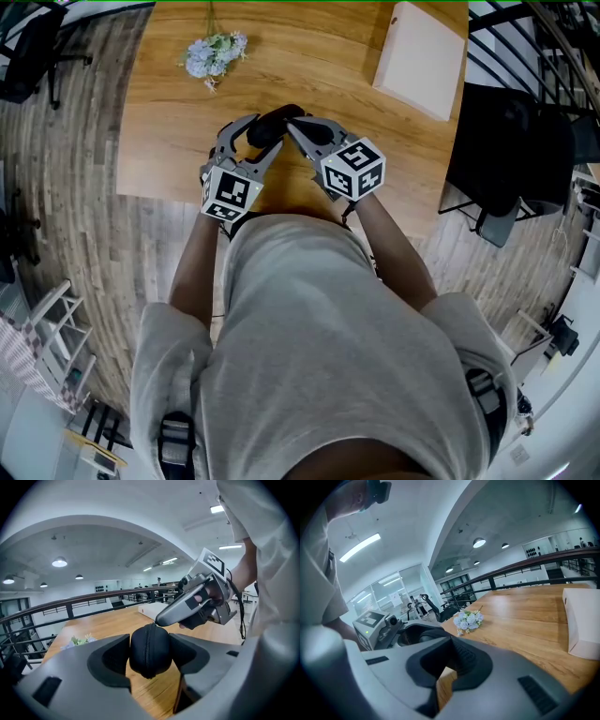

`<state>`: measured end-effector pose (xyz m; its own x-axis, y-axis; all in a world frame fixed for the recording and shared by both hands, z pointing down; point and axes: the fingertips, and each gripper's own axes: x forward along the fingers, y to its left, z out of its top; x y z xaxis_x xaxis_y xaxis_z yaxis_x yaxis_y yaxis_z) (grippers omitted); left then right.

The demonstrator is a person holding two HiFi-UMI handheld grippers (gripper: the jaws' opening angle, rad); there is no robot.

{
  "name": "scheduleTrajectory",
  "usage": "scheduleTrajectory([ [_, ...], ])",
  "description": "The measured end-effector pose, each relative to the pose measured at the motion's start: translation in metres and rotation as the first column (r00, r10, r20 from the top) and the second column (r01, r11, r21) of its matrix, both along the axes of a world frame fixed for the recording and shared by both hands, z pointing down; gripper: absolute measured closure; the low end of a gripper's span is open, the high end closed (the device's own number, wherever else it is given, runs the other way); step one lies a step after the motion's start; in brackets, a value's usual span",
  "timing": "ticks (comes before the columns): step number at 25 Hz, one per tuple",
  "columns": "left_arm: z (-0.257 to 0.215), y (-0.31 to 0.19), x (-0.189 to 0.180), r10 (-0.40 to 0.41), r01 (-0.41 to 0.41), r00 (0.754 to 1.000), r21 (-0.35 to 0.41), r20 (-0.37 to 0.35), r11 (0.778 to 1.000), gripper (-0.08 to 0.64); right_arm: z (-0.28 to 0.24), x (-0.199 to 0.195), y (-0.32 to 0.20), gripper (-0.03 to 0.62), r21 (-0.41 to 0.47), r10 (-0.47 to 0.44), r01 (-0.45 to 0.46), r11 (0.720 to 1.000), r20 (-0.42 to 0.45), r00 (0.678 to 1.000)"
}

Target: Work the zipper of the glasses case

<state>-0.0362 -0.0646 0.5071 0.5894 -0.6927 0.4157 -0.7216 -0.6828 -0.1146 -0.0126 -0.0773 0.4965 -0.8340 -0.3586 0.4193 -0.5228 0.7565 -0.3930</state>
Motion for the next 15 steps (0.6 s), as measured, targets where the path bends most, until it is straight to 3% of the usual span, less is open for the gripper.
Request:
scheduleTrajectory([
  [6, 0.007, 0.0, 0.001, 0.047, -0.048, 0.993, 0.005, 0.112, 0.999, 0.295, 0.006, -0.002, 0.006, 0.566, 0.025, -0.022, 0.024, 0.999, -0.075, 0.997],
  [9, 0.008, -0.002, 0.0, 0.038, -0.038, 0.991, 0.004, 0.128, 0.999, 0.295, 0.0, -0.01, 0.01, 0.566, 0.077, -0.056, 0.065, 0.995, -0.116, 0.992],
  [15, 0.01, -0.004, 0.0, 0.032, -0.032, 0.988, -0.004, 0.154, 0.999, 0.295, -0.002, -0.015, 0.015, 0.566, 0.094, -0.065, 0.078, 0.992, -0.132, 0.989],
])
